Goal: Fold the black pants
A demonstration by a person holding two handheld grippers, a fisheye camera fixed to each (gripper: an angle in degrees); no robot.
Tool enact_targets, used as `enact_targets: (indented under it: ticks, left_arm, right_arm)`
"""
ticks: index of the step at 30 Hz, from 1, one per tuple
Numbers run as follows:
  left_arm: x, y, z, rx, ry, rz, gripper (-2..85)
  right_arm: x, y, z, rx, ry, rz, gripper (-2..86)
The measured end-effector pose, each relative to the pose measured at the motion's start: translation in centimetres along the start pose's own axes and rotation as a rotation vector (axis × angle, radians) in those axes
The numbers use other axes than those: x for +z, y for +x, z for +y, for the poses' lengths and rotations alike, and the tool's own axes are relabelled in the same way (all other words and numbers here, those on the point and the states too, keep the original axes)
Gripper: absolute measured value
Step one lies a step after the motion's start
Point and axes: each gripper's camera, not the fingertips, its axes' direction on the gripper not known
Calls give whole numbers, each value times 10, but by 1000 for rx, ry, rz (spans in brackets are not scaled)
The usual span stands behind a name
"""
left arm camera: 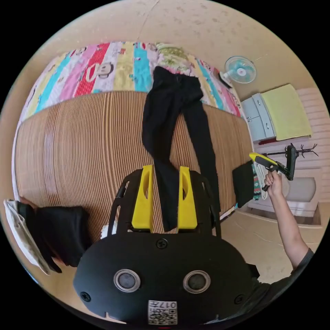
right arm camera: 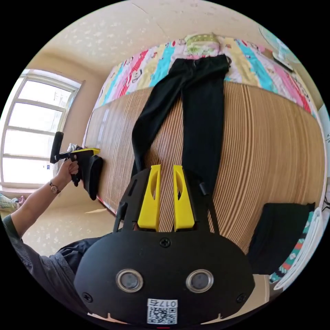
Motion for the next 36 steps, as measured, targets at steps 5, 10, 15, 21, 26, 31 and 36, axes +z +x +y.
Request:
enact_targets:
  ticks: [5, 10, 15, 21, 26, 31, 36]
  left_arm:
    - [86, -72, 106, -117, -154, 146, 118]
    - [110, -75, 159, -126, -242, 200, 106]
    - [69, -88, 215, -50, -326, 118, 5]
    - [-13, -158, 322, -116, -257, 393, -8]
    - [-36, -194, 388, -169, -383, 245, -3]
    - [-72, -242, 433, -312, -353, 302, 18]
    - [-107, -258, 438, -270, -374, 251, 25]
  right_arm:
    - [124, -32, 115, -9, -187, -164, 85]
    - [179, -44, 182, 67, -311, -214, 82]
    - [178, -68, 263, 62, -395, -201, 36]
    - [145, -78, 389, 135, -430, -378, 26]
    - [49, -41, 456, 202, -231, -260, 37]
    - [-39, 17, 488, 321, -47, 47, 63]
    - [-15, 33, 501, 286, -225, 161, 65]
